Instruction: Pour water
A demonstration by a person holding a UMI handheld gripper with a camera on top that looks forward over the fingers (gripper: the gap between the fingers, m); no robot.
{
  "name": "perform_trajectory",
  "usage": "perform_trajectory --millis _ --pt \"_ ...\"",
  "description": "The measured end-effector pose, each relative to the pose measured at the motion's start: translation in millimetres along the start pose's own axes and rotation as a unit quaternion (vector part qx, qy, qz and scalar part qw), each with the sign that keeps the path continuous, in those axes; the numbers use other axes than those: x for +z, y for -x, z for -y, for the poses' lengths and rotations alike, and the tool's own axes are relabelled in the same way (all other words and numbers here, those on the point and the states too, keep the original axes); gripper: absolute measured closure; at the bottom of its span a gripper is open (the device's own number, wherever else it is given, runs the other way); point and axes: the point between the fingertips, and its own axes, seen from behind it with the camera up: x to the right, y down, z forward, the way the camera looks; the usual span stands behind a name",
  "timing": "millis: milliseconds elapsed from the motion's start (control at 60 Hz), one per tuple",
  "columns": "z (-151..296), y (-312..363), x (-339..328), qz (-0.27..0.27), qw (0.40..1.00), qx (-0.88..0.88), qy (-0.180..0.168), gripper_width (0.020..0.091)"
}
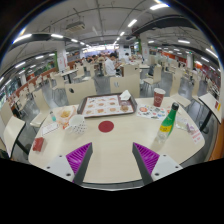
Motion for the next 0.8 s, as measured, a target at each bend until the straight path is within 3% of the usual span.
perform_trajectory --millis 250,417,667,800 --pt "-0.6 -26.4 -6.0 -0.049 0.998 0.011 -0.024 0.0287" --pt "-8.4 -90.8 13.9 -0.073 0.996 0.006 -0.05 0.0287" --pt "-14.7 -221.8 100.2 -0.119 0.99 0.003 -0.077 0.0284" --pt "1.8 -256.2 150.2 -0.119 0.986 -0.013 -0.118 0.0293"
